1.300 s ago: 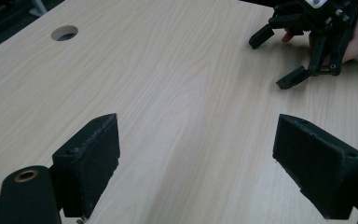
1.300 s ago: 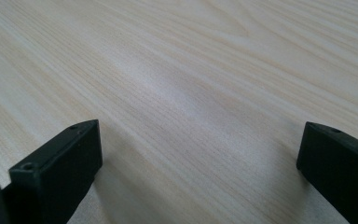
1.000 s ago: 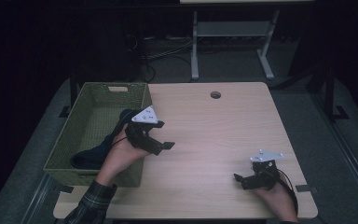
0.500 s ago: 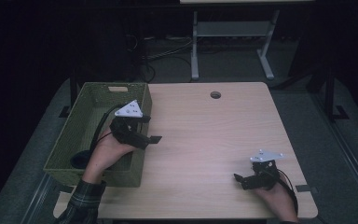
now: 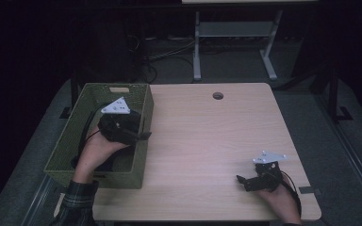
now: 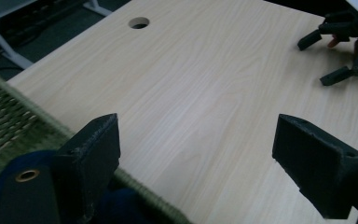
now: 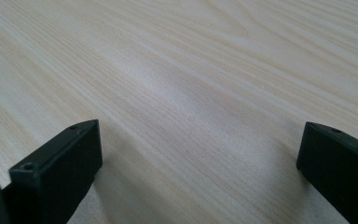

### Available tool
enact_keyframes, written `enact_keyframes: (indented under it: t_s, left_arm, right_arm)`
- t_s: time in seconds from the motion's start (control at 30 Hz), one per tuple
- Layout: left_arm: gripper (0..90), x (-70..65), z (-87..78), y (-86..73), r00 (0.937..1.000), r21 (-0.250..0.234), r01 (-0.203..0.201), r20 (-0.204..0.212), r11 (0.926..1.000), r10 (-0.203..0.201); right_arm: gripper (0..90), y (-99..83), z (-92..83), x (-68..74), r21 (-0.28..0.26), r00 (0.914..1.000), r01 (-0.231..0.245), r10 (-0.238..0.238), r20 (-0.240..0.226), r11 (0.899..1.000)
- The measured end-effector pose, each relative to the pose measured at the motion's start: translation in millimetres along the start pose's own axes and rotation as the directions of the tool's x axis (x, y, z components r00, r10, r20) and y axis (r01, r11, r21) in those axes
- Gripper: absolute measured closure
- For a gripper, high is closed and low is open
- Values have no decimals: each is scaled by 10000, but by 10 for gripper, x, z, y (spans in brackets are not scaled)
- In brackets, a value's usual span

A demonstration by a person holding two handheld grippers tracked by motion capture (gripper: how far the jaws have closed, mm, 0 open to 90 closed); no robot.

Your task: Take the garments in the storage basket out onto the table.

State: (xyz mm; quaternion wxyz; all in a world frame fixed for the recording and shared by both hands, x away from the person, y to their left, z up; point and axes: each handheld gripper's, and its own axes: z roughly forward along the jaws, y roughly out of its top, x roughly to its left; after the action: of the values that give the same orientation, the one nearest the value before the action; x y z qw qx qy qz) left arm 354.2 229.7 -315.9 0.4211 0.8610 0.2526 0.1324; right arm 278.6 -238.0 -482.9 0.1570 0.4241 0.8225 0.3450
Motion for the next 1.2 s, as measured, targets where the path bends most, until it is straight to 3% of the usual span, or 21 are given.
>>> enact_keyframes:
  t_s: [0.37,0.5,0.73,1.2]
  left_arm:
    - [146,151,-170,-100,9986,-95,306,-424,9995,-309]
    - [146,205,-241,-165,9970,55,285,-722,9996,-280]
    - [146,296,-377,-315,9920,196,611,-1119,9979,-585]
    - [145,472,-455,-531,9922,997,731,-1082,9923,-622]
  right_arm:
    - [0,0,-1,0,5,10000,5,-5,15,10000]
    - [0,0,-1,0,2,10000,11,-11,21,10000]
    - [0,0,-1,0,9,10000,6,-6,1,10000]
    - [0,0,0,-1,16,10000,10,-10,2,10000]
